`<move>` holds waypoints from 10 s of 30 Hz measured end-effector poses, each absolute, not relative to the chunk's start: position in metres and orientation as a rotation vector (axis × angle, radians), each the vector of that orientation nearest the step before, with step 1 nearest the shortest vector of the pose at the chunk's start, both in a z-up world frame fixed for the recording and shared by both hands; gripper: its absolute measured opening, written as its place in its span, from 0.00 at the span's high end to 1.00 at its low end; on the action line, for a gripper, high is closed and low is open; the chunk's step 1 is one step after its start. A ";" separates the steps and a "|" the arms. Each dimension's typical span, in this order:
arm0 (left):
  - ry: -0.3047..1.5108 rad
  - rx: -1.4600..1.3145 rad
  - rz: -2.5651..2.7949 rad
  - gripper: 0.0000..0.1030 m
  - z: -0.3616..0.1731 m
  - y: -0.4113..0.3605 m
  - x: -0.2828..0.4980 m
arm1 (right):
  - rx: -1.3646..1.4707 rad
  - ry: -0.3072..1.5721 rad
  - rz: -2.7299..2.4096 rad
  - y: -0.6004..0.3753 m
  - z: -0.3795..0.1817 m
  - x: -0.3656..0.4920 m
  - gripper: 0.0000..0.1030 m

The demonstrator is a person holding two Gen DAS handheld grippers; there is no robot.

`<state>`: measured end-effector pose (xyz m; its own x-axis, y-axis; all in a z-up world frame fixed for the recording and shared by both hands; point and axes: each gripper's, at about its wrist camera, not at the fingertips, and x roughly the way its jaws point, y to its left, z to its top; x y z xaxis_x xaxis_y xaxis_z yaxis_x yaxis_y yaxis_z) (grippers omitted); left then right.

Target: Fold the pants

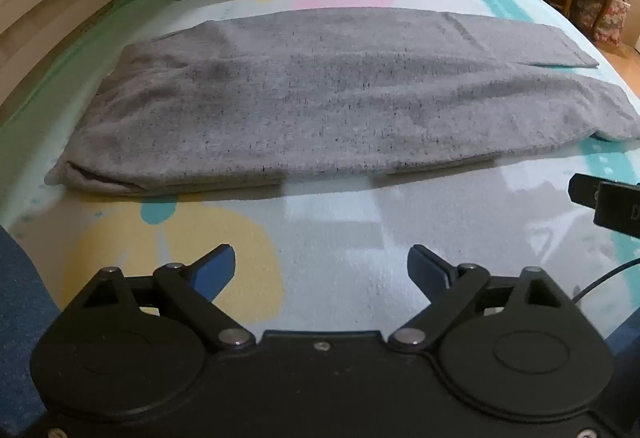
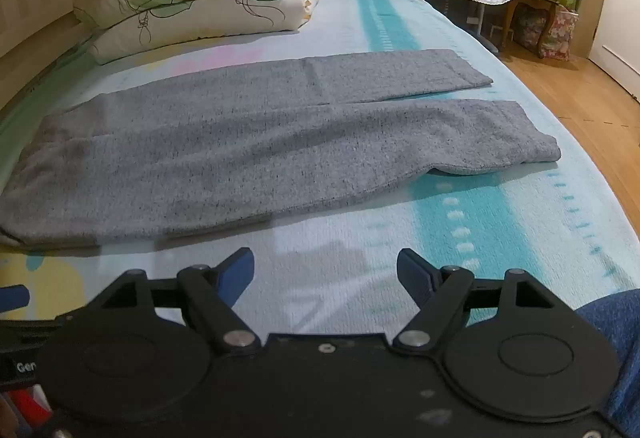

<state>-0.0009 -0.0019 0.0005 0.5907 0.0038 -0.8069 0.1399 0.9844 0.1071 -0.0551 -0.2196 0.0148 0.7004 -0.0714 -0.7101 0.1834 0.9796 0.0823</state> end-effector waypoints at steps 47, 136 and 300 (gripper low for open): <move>0.955 0.107 -0.101 0.09 0.001 0.006 0.002 | 0.145 0.781 -0.144 -0.217 0.017 -0.057 0.21; 0.970 0.151 -0.088 0.18 0.005 -0.001 0.011 | 0.022 0.856 -0.272 -0.208 0.021 -0.044 0.20; 1.128 0.199 0.233 0.71 0.067 0.214 0.190 | 0.474 0.949 -0.467 -0.449 0.026 0.054 0.68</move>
